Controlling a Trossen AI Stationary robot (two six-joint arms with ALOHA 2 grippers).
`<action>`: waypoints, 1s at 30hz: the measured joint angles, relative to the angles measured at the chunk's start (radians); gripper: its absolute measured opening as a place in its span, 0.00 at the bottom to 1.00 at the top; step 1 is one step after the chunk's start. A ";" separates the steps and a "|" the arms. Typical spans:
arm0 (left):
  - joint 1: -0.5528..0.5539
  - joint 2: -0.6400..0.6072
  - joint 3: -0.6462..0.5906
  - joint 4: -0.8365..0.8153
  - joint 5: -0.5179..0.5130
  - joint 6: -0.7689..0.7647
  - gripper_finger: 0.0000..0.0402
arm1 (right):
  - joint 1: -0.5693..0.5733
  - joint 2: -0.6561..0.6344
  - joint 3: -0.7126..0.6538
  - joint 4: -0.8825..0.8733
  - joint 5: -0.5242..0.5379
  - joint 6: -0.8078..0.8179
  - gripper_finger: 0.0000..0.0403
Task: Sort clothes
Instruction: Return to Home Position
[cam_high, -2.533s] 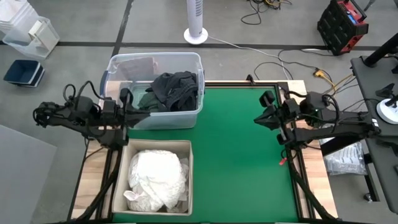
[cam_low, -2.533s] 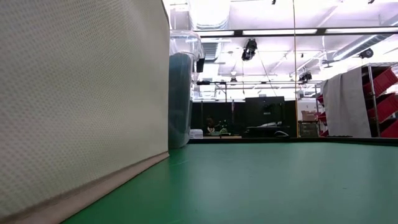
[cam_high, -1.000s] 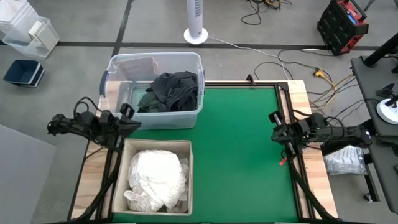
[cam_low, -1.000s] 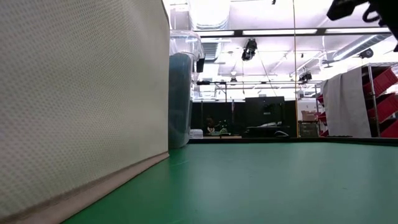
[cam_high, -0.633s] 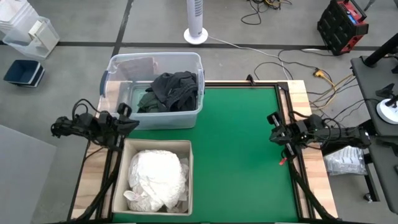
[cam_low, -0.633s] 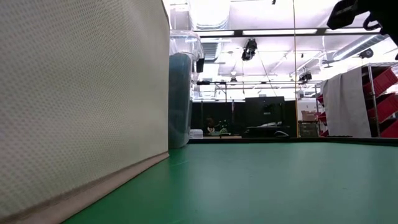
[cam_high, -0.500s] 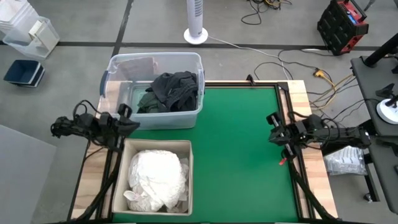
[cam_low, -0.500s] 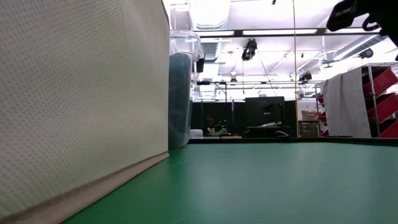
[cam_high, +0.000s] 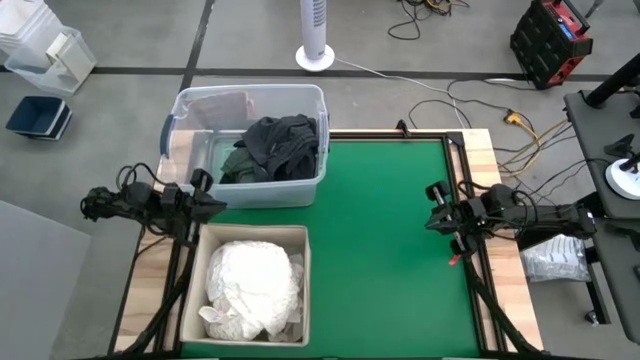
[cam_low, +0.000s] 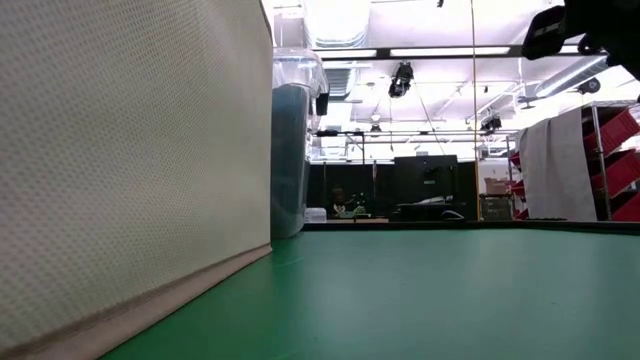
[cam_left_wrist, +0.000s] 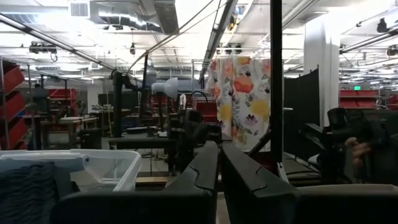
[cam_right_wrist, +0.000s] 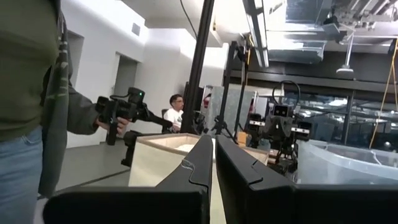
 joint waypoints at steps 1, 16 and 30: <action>0.000 0.000 0.000 0.001 0.000 -0.001 0.00 | 0.000 0.000 0.000 -0.003 0.000 0.000 0.03; 0.001 -0.003 0.059 -0.036 0.096 -0.008 0.00 | 0.000 0.000 0.000 -0.005 0.000 0.019 0.03; 0.001 -0.003 0.078 -0.139 0.278 0.021 0.00 | 0.000 0.000 0.000 -0.005 0.000 0.044 0.03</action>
